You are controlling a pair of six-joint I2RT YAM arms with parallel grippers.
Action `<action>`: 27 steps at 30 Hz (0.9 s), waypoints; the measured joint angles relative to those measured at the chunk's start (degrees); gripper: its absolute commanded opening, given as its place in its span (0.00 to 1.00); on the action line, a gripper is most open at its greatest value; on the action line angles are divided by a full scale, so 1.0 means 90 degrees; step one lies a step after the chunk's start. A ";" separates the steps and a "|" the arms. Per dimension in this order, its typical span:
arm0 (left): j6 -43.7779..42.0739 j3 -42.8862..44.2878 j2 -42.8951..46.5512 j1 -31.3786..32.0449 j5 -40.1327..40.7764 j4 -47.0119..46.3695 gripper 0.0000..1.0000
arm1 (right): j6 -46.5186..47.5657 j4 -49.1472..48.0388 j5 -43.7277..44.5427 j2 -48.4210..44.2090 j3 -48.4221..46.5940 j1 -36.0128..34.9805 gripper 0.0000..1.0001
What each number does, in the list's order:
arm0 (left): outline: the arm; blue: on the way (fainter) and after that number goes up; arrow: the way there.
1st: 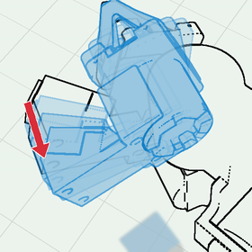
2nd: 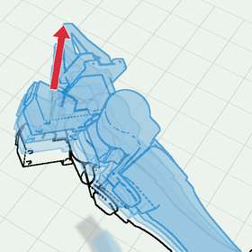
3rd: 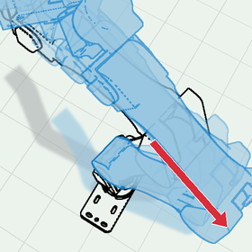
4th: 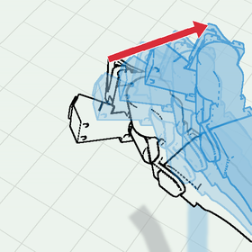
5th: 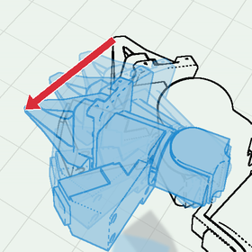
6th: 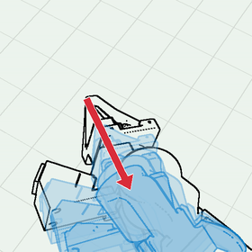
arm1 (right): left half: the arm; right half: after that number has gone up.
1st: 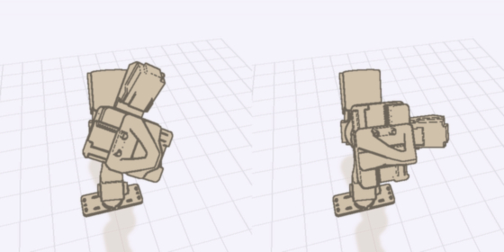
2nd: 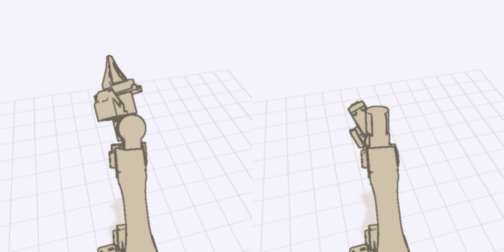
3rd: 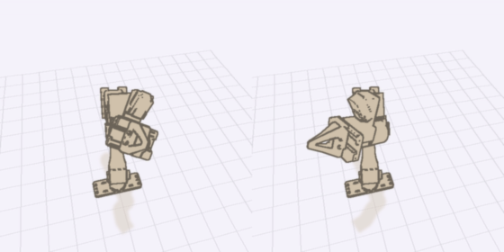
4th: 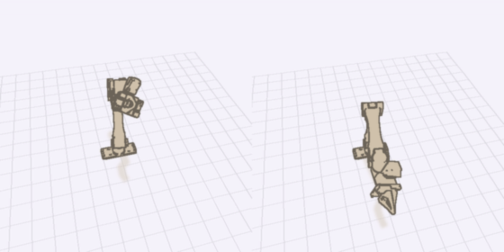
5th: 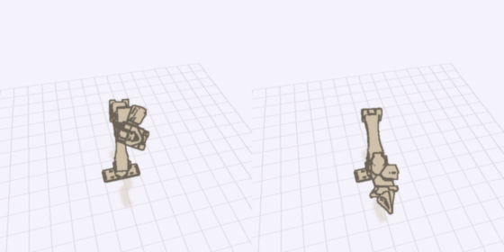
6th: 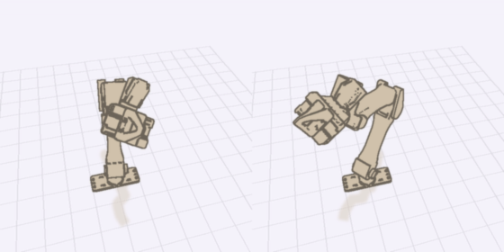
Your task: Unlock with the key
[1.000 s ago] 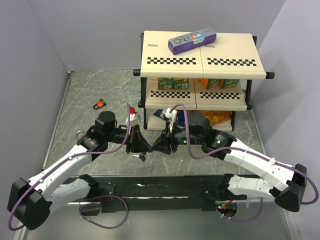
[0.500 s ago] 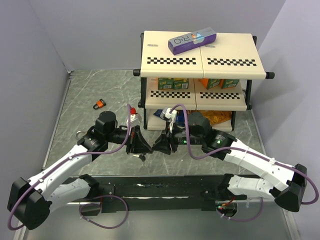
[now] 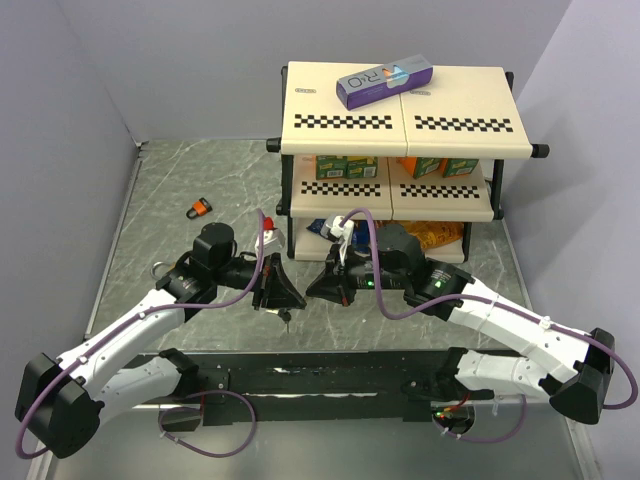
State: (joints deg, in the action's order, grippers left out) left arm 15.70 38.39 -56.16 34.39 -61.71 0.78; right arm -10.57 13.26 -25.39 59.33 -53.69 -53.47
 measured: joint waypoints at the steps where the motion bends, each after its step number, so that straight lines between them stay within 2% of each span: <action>1: 0.0000 0.0000 0.0000 -0.0002 0.0007 0.0019 0.01 | 0.0007 0.0002 -0.0029 -0.0005 0.0000 0.0000 0.00; 8: -0.0007 0.0044 0.0000 0.0000 0.0010 0.0097 0.01 | -0.0109 -0.0170 -0.0070 -0.0112 0.0121 0.0000 0.00; 10: -0.0010 0.0073 0.0000 0.0000 0.0024 0.0138 0.09 | -0.0214 -0.0372 -0.0061 -0.0185 0.0262 0.0000 0.00; 11: -0.0012 0.0087 0.0000 0.0000 0.0049 0.0177 0.36 | -0.0299 -0.0498 -0.0039 -0.0233 0.0362 0.0002 0.00; 12: -0.0022 0.0097 0.0000 0.0000 0.0073 0.0216 0.57 | -0.0391 -0.0639 -0.0012 -0.0279 0.0464 0.0002 0.00; 13: -0.0063 0.0107 0.0000 -0.0002 0.0124 0.0250 0.82 | -0.0476 -0.0772 0.0034 -0.0318 0.0573 0.0002 0.00; 14: -0.0078 0.0138 0.0000 -0.0002 0.0177 0.0279 0.90 | -0.0580 -0.0918 0.0073 -0.0350 0.0697 0.0002 0.00; 16: -0.0078 0.0228 0.0007 -0.0010 0.0282 0.0347 0.99 | -0.0755 -0.1175 0.0202 -0.0396 0.0933 0.0002 0.00; 22: 0.0177 0.0262 0.0379 -0.0083 0.0857 0.0219 0.99 | -0.1311 -0.1804 0.0799 -0.0716 0.1528 0.0002 0.00; 27: 0.1129 -0.0316 0.1314 -0.0092 0.1802 -0.0928 0.99 | -0.1783 -0.2528 0.1253 -0.1083 0.1899 0.0002 0.00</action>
State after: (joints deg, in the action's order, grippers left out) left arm 25.87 35.55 -44.34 33.56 -45.50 -7.57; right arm -26.61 -9.50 -14.11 49.58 -36.60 -53.45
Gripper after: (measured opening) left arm 0.995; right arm 0.018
